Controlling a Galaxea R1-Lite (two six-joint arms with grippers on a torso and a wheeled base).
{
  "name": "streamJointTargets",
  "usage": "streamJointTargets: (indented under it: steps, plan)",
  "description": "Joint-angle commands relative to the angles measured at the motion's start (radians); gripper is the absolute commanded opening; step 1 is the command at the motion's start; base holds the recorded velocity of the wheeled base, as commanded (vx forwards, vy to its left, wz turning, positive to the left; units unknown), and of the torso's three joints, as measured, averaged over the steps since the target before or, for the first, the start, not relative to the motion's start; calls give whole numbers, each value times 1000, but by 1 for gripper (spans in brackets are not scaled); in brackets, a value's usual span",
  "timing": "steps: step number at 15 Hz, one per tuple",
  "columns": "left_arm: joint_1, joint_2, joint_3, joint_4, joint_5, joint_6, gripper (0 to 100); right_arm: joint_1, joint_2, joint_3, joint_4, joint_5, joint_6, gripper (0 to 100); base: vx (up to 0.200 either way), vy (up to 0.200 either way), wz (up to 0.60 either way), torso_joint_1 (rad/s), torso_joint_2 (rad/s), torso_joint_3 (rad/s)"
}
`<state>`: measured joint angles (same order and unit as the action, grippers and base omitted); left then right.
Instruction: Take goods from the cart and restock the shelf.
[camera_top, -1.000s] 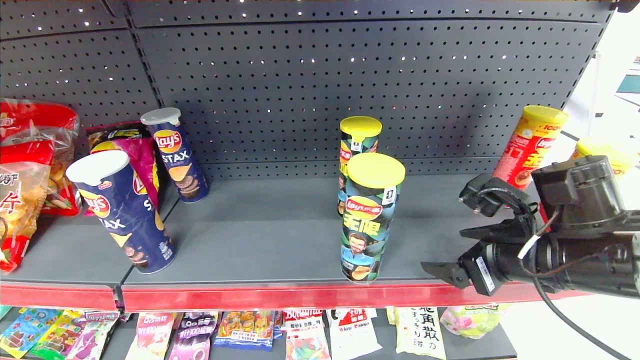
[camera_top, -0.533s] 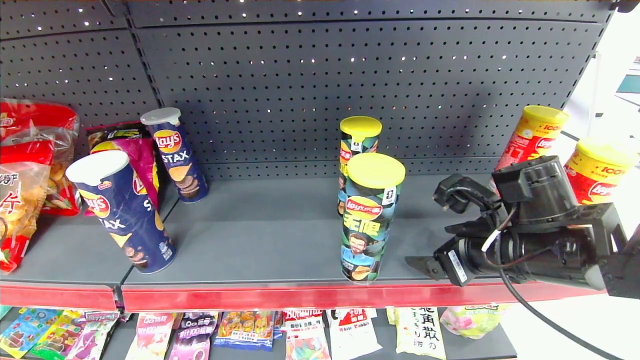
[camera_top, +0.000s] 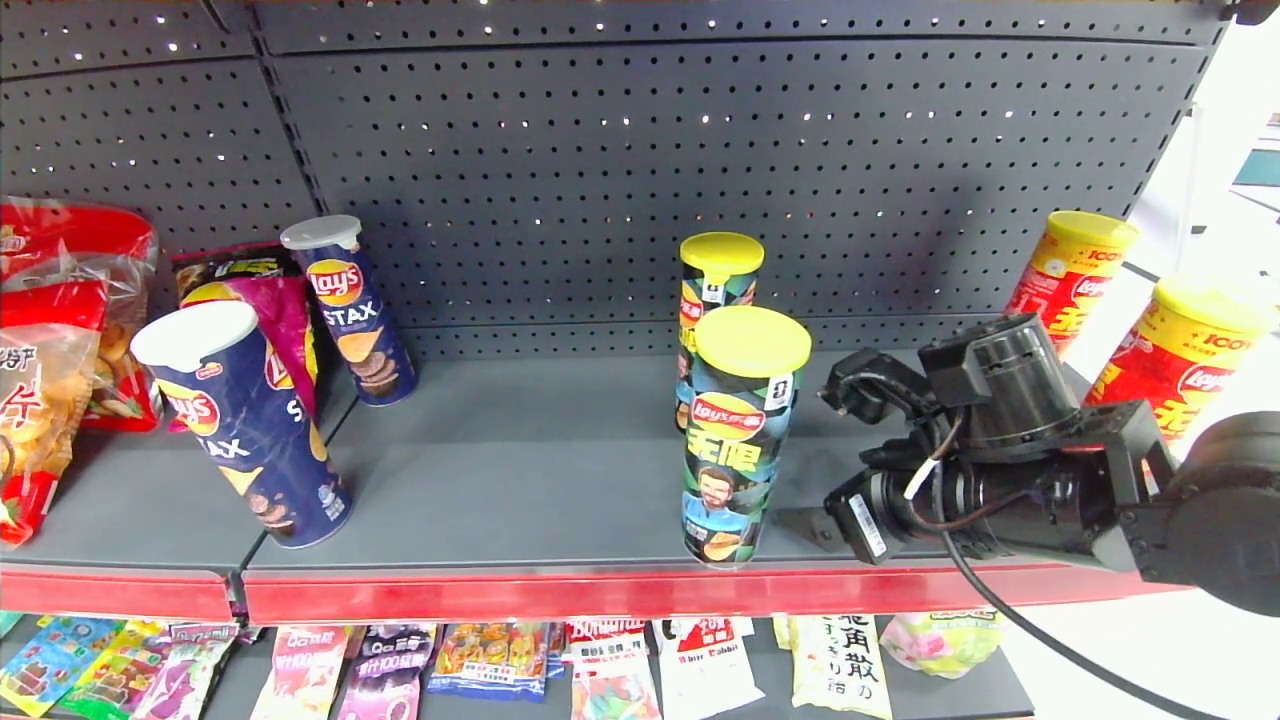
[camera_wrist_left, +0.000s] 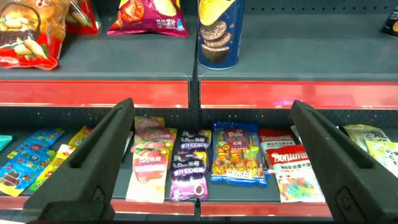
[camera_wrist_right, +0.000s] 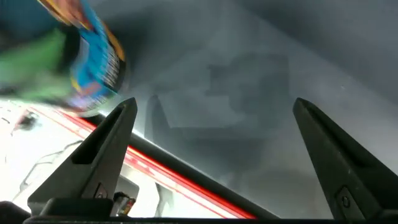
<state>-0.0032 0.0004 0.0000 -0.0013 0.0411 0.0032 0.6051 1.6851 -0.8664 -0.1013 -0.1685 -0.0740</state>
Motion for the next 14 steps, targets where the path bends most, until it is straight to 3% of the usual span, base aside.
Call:
streamJointTargets:
  steps: [1, 14]
  plan:
    - [0, 0, 0, 0, 0, 0, 100, 16, 19, -8, 0, -2, 0, 100, 0, 0, 0, 0, 0, 0]
    - [0, 0, 0, 0, 0, 0, 100, 59, 56, -51, -2, -2, 2, 100, 0, 0, 0, 0, 0, 0]
